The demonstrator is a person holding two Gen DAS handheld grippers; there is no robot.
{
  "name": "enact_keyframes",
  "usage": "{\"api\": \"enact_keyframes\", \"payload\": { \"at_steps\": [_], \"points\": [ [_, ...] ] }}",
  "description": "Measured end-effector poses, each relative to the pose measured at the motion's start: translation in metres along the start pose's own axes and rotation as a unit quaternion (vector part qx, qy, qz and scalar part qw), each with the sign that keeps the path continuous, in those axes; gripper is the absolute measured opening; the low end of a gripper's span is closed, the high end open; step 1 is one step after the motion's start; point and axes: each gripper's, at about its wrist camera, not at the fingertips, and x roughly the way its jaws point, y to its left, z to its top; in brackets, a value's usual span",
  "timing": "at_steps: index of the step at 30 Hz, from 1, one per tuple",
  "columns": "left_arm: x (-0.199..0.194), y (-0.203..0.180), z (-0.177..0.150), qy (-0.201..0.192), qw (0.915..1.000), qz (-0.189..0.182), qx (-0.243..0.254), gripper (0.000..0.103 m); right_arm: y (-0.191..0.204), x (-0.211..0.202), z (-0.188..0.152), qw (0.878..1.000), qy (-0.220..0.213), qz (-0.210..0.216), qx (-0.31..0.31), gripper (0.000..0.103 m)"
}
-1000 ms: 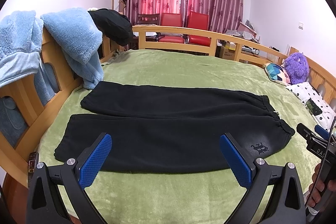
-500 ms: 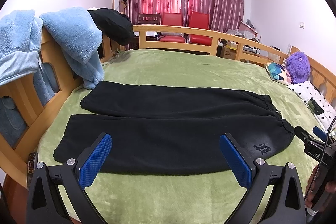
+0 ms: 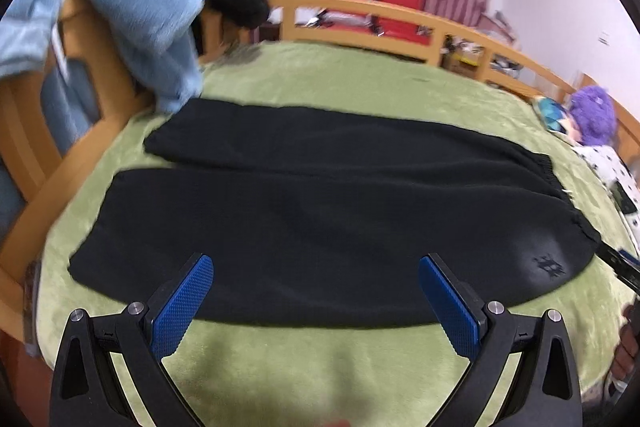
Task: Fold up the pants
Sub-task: 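Grasp the black sweatpants leg hem with the left gripper while the right gripper grasps the waistband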
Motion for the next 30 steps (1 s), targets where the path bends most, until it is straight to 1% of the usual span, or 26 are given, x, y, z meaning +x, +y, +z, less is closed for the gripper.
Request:
{"api": "enact_keyframes", "payload": {
  "at_steps": [1,3,5,7,9,12,14,16,17,18,20,22,26,28,29,30],
  "points": [
    [0.01,0.007,-0.001,0.015,0.9998,0.008,-0.012,0.101,-0.006,0.005,-0.002,1.0,0.006,0.0,0.007,0.092],
    [0.022,0.021,-0.005,0.036,0.9986,0.006,-0.039,0.096,-0.018,0.012,-0.005,1.0,0.006,-0.009,0.025,0.09],
    [0.029,0.033,-0.01,0.046,0.9972,0.007,-0.059,0.096,-0.03,0.015,-0.008,0.999,0.002,-0.013,0.042,0.089],
    [0.032,0.046,-0.017,0.052,0.9959,0.01,-0.073,0.096,-0.042,0.023,-0.01,0.998,0.01,-0.014,0.059,0.087],
    [0.035,0.057,-0.028,0.06,0.9944,0.014,-0.086,0.096,-0.054,0.036,-0.013,0.997,0.032,-0.008,0.075,0.081],
    [0.042,0.068,-0.045,0.073,0.9923,0.018,-0.098,0.093,-0.066,0.056,-0.022,0.993,0.071,-0.006,0.095,0.079],
    [0.047,0.077,-0.053,0.081,0.9904,0.018,-0.11,0.093,-0.071,0.068,-0.028,0.991,0.089,-0.005,0.103,0.079],
    [0.058,0.086,-0.057,0.099,0.9855,0.008,-0.138,0.093,-0.075,0.081,-0.034,0.988,0.106,-0.013,0.11,0.079],
    [0.064,0.093,-0.059,0.109,0.9811,-0.002,-0.16,0.091,-0.077,0.086,-0.036,0.987,0.115,-0.016,0.114,0.079],
    [0.068,0.099,-0.062,0.111,0.9774,-0.012,-0.179,0.089,-0.08,0.093,-0.039,0.984,0.13,-0.017,0.125,0.079],
    [0.073,0.108,-0.067,0.107,0.9726,-0.018,-0.206,0.089,-0.085,0.101,-0.043,0.977,0.146,-0.005,0.153,0.079],
    [0.081,0.119,-0.068,0.098,0.9681,-0.02,-0.23,0.089,-0.089,0.105,-0.042,0.974,0.142,0.002,0.178,0.079],
    [0.098,0.132,-0.065,0.094,0.9626,-0.034,-0.251,0.089,-0.087,0.111,-0.036,0.972,0.124,0.003,0.2,0.079],
    [0.11,0.134,-0.06,0.095,0.9601,-0.029,-0.261,0.083,-0.086,0.118,-0.033,0.973,0.11,-0.004,0.205,0.08],
    [0.114,0.135,-0.058,0.092,0.9583,-0.028,-0.269,0.082,-0.084,0.12,-0.032,0.974,0.103,-0.008,0.201,0.079],
    [0.118,0.138,-0.056,0.086,0.9552,-0.026,-0.282,0.078,-0.082,0.122,-0.03,0.977,0.093,-0.016,0.191,0.073]
  ]
}}
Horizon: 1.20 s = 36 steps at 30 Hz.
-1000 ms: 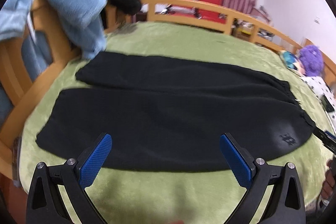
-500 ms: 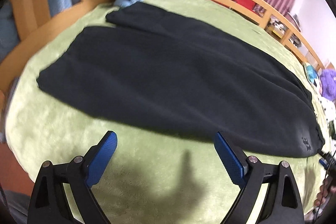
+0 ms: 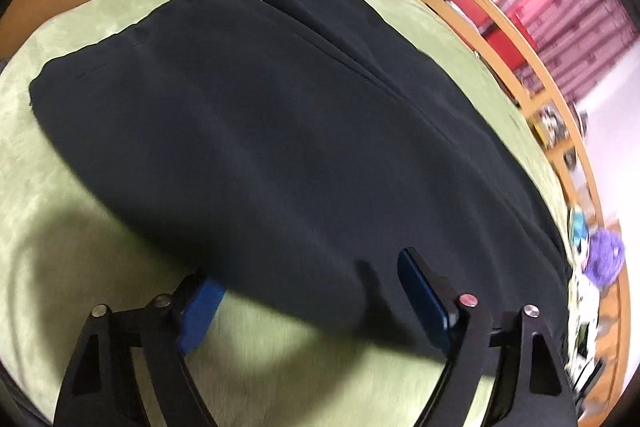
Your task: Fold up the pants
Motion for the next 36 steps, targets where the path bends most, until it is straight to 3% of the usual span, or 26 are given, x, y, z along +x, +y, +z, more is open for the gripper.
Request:
{"api": "enact_keyframes", "payload": {
  "at_steps": [1,2,4,5,6,8,12,16,20,27,32,34,36],
  "points": [
    [0.001,-0.002,0.003,-0.003,1.0,0.0,-0.007,0.072,0.003,0.001,0.001,1.0,-0.011,-0.005,-0.009,0.068],
    [0.003,-0.002,0.005,-0.007,0.9999,0.001,-0.011,0.068,0.004,0.003,0.003,1.0,-0.015,-0.006,-0.013,0.055],
    [0.005,-0.006,0.011,-0.01,0.9999,0.009,-0.011,0.035,0.006,0.004,0.006,1.0,-0.025,-0.001,-0.011,0.042],
    [0.005,-0.007,0.015,-0.012,0.9998,0.015,-0.007,0.024,0.006,0.006,0.009,0.999,-0.029,0.011,-0.008,0.026],
    [0.003,-0.007,0.018,-0.015,0.9997,0.018,-0.002,0.013,0.006,0.008,0.012,0.999,-0.027,0.03,-0.007,0.02],
    [-0.009,-0.005,0.025,-0.025,0.9997,-0.007,0.004,0.011,0.009,0.0,0.015,0.998,-0.037,0.046,-0.007,0.018],
    [-0.039,-0.034,0.043,-0.06,0.9966,-0.022,0.051,0.011,0.015,-0.031,0.027,0.994,-0.067,0.083,-0.021,0.016],
    [-0.052,-0.074,0.08,-0.091,0.9909,-0.033,0.094,0.011,0.026,-0.051,0.068,0.987,-0.085,0.134,0.001,0.016],
    [-0.049,-0.105,0.109,-0.119,0.9854,-0.028,0.119,0.011,0.06,-0.05,0.111,0.986,-0.103,0.121,-0.042,0.015],
    [-0.017,-0.161,0.162,-0.147,0.9799,-0.022,0.133,0.011,0.123,-0.022,0.182,0.98,-0.124,0.131,-0.081,0.013],
    [0.026,-0.185,0.193,-0.152,0.9817,-0.01,0.114,0.011,0.149,0.015,0.229,0.982,-0.128,0.121,-0.065,0.014],
    [0.049,-0.188,0.197,-0.145,0.9835,0.003,0.108,0.013,0.154,0.043,0.236,0.987,-0.112,0.103,-0.059,0.019],
    [0.07,-0.189,0.195,-0.117,0.987,0.009,0.11,0.021,0.155,0.064,0.229,0.991,-0.088,0.084,-0.064,0.033]
  ]
}}
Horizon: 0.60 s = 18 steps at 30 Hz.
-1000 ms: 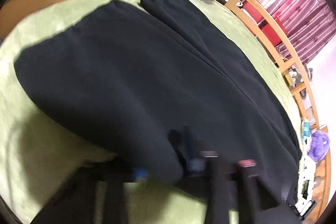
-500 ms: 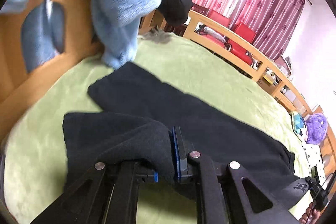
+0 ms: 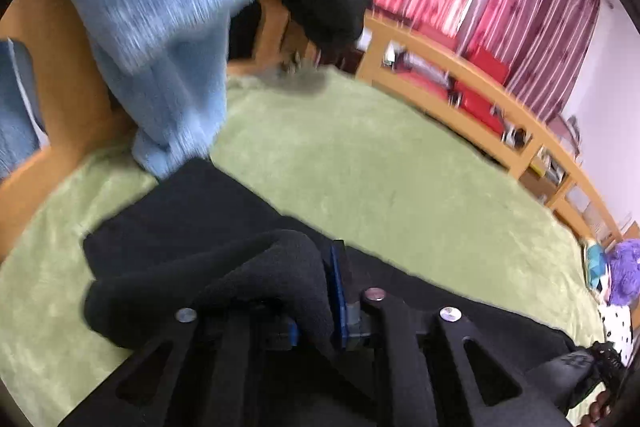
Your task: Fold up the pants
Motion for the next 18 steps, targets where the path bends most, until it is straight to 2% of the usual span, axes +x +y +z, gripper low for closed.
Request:
{"api": "enact_keyframes", "payload": {
  "at_steps": [1,2,4,5,8,12,15,18],
  "points": [
    [0.006,-0.002,-0.005,0.019,0.9998,0.006,0.006,0.034,-0.002,0.007,-0.009,1.0,0.015,-0.003,-0.005,0.035],
    [0.007,-0.003,-0.008,0.027,0.9995,0.01,0.013,0.043,-0.004,0.009,-0.017,1.0,0.026,-0.002,-0.008,0.036],
    [-0.004,-0.005,-0.017,0.017,0.9993,0.005,0.032,0.071,-0.005,0.005,-0.033,0.999,0.041,0.009,-0.02,0.04],
    [-0.012,-0.005,-0.022,0.008,0.9991,0.007,0.04,0.074,-0.004,-0.003,-0.043,0.999,0.041,0.009,-0.03,0.046],
    [-0.041,0.001,-0.037,0.0,0.9978,0.005,0.065,0.081,-0.007,-0.025,-0.068,0.998,0.03,-0.006,-0.055,0.06],
    [-0.055,0.018,-0.064,0.043,0.9974,-0.005,0.058,0.082,-0.031,-0.042,-0.1,0.996,0.049,-0.038,-0.071,0.063],
    [-0.052,0.036,-0.097,0.074,0.9967,-0.015,0.027,0.082,-0.059,-0.042,-0.122,0.995,0.075,-0.055,-0.034,0.066],
    [-0.036,0.044,-0.121,0.106,0.9939,-0.031,0.003,0.081,-0.086,-0.029,-0.136,0.993,0.111,-0.033,0.014,0.066]
  ]
}}
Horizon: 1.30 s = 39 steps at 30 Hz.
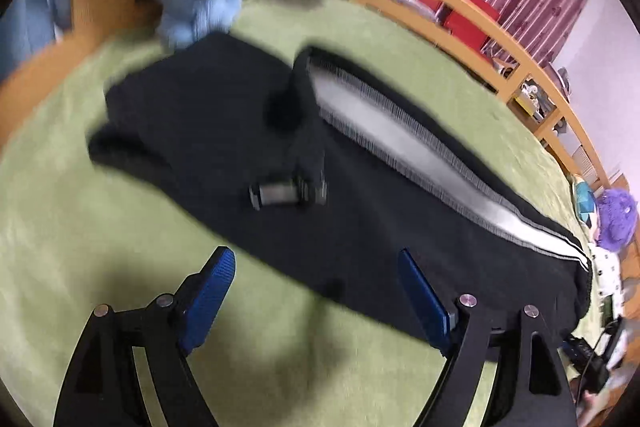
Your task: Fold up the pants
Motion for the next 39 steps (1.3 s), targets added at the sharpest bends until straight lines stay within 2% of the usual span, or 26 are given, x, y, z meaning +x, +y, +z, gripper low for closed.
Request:
{"api": "enact_keyframes", "payload": {
  "at_steps": [4,9,16,17,18,19,20,21,22,24,30,35,39],
  "points": [
    [0.033,0.001,-0.013,0.024,0.9995,0.008,-0.02,0.079,-0.006,0.005,0.008,0.999,-0.023,0.02,0.022,0.074],
    [0.056,-0.002,-0.001,-0.004,0.9987,-0.004,-0.051,0.078,-0.001,0.026,0.034,0.998,-0.036,0.023,0.042,0.078],
    [0.086,-0.012,0.025,-0.016,0.9958,-0.002,-0.09,0.078,0.011,0.052,0.063,0.994,-0.069,0.015,0.086,0.078],
    [0.088,-0.014,0.027,-0.017,0.9956,0.0,-0.093,0.078,0.013,0.053,0.064,0.993,-0.077,0.013,0.088,0.075],
    [0.089,-0.015,0.029,-0.018,0.9953,0.003,-0.095,0.074,0.015,0.054,0.065,0.992,-0.083,0.011,0.09,0.066],
    [0.089,-0.017,0.03,-0.02,0.9954,0.015,-0.092,0.06,0.015,0.054,0.064,0.992,-0.089,0.004,0.093,0.057],
    [0.089,-0.017,0.03,-0.022,0.9958,0.026,-0.085,0.052,0.011,0.052,0.064,0.991,-0.093,-0.003,0.098,0.035],
    [0.086,-0.018,0.03,-0.026,0.9964,0.035,-0.073,0.035,0.008,0.051,0.064,0.99,-0.095,0.002,0.102,0.021],
    [0.083,-0.019,0.031,-0.025,0.997,0.036,-0.064,0.025,0.002,0.049,0.064,0.989,-0.097,0.024,0.11,0.019],
    [0.076,-0.02,0.031,-0.013,0.9985,0.035,-0.041,0.017,-0.007,0.043,0.064,0.986,-0.098,0.046,0.125,0.014],
    [0.023,-0.025,0.018,-0.021,0.9995,0.018,-0.016,0.015,-0.007,-0.008,0.049,0.989,-0.098,0.042,0.098,0.012],
    [-0.025,-0.031,-0.03,-0.003,0.9999,0.012,0.005,0.015,-0.026,-0.074,0.017,0.991,-0.109,0.026,0.075,0.012],
    [-0.068,-0.024,-0.091,0.027,0.9995,-0.004,0.017,0.015,-0.071,-0.131,-0.026,0.991,-0.104,0.018,0.085,0.012]
  ]
}}
